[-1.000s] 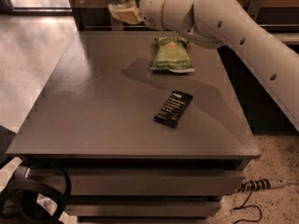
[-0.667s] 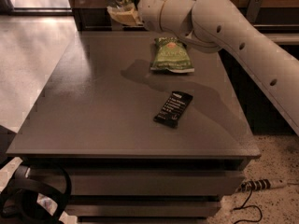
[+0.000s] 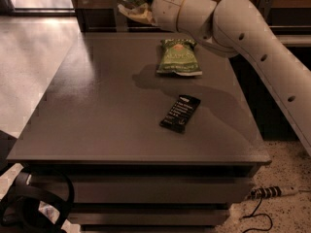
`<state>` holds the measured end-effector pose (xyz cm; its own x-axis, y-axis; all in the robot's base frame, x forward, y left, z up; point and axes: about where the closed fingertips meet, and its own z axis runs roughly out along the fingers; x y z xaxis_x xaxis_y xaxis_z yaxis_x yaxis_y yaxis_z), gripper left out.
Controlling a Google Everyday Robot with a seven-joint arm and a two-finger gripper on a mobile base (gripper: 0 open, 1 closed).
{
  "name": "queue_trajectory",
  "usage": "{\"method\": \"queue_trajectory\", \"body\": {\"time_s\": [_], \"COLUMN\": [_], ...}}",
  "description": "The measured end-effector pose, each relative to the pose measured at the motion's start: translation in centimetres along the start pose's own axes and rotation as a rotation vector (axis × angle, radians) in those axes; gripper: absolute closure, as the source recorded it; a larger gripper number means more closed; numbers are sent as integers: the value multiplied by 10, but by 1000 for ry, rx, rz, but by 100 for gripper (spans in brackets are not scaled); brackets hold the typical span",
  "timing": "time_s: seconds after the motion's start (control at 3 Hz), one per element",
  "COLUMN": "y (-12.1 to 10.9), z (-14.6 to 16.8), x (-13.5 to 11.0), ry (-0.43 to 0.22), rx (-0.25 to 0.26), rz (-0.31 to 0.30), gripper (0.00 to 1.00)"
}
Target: Place green can upright
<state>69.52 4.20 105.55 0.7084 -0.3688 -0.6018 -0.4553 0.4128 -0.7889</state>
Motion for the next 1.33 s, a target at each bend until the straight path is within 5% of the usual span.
{"method": "queue_trajectory", "body": {"time_s": [0.67, 1.0, 1.33], "y": [-18, -17, -10], "z": [-11, -10, -8], "x": [-17, -18, -22], "ry": [-38, -39, -23], "rx": [-28, -30, -43], "rz": [-413, -445, -561], "gripper": [100, 100, 100]}}
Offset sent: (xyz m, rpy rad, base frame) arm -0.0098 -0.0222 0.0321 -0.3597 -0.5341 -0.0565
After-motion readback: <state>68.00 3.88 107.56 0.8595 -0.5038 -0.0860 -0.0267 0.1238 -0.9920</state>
